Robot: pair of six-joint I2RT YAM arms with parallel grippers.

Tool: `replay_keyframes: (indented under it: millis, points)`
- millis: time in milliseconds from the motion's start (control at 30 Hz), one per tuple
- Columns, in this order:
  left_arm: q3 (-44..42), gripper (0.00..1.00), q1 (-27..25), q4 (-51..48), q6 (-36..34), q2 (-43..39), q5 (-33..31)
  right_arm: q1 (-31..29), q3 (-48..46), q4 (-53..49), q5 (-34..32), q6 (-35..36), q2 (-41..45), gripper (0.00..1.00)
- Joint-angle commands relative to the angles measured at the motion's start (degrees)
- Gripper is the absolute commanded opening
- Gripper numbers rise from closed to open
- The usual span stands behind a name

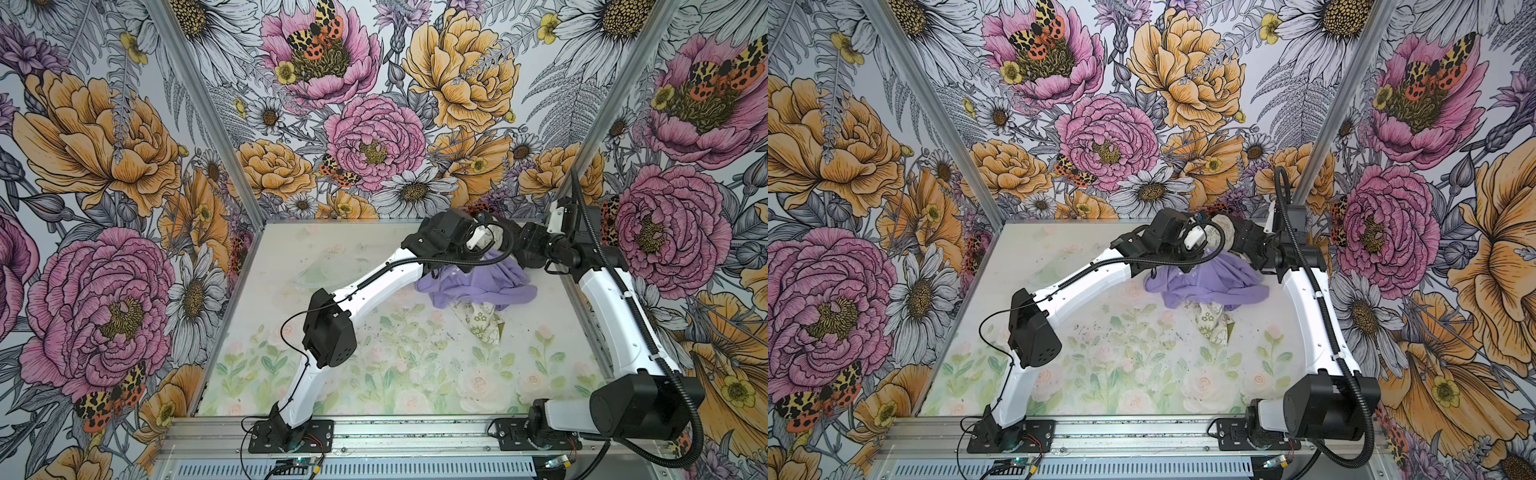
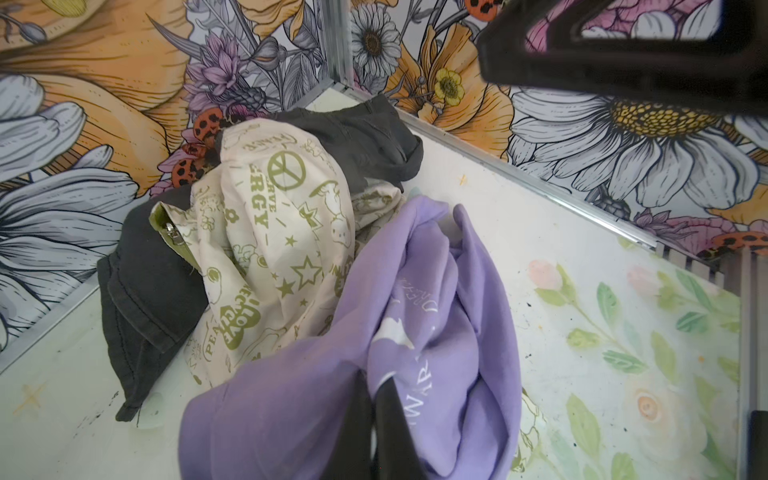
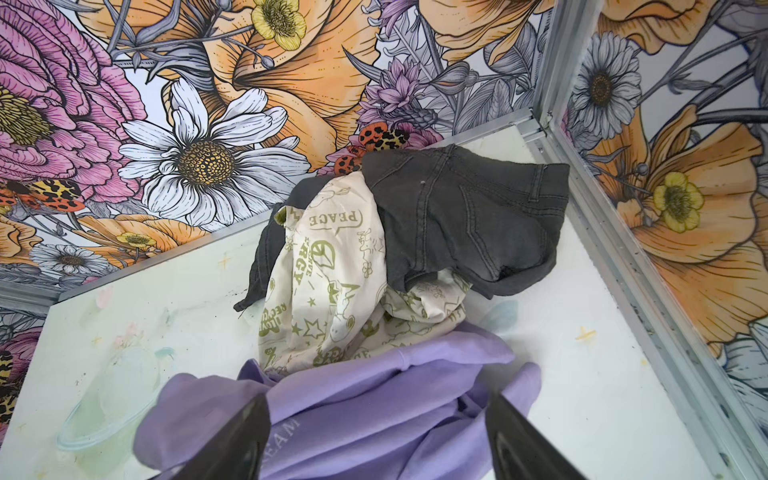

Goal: Pick out a specific cloth from the pile
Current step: 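Grasp the lavender t-shirt with the left gripper while the right gripper releases it, then lift the lavender t-shirt with the left gripper and carry it away from the pile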

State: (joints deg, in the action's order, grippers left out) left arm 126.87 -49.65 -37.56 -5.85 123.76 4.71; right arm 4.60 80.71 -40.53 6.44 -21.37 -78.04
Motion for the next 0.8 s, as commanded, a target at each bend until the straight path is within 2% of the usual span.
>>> replay_keyframes:
  millis: [0,300,767]
  points:
    - [4.67,0.00,0.12,1.36,1.19,-3.37,1.01,0.42,2.17,0.32,-1.94,0.94,-0.28,0.82]
    - [13.08,0.00,0.17,1.46,1.54,-4.10,0.75,0.52,1.78,0.35,-2.89,1.28,0.03,0.82]
    - [11.99,0.00,1.70,1.41,-1.75,-10.00,-2.41,0.50,1.39,0.45,-1.29,1.38,0.28,0.85]
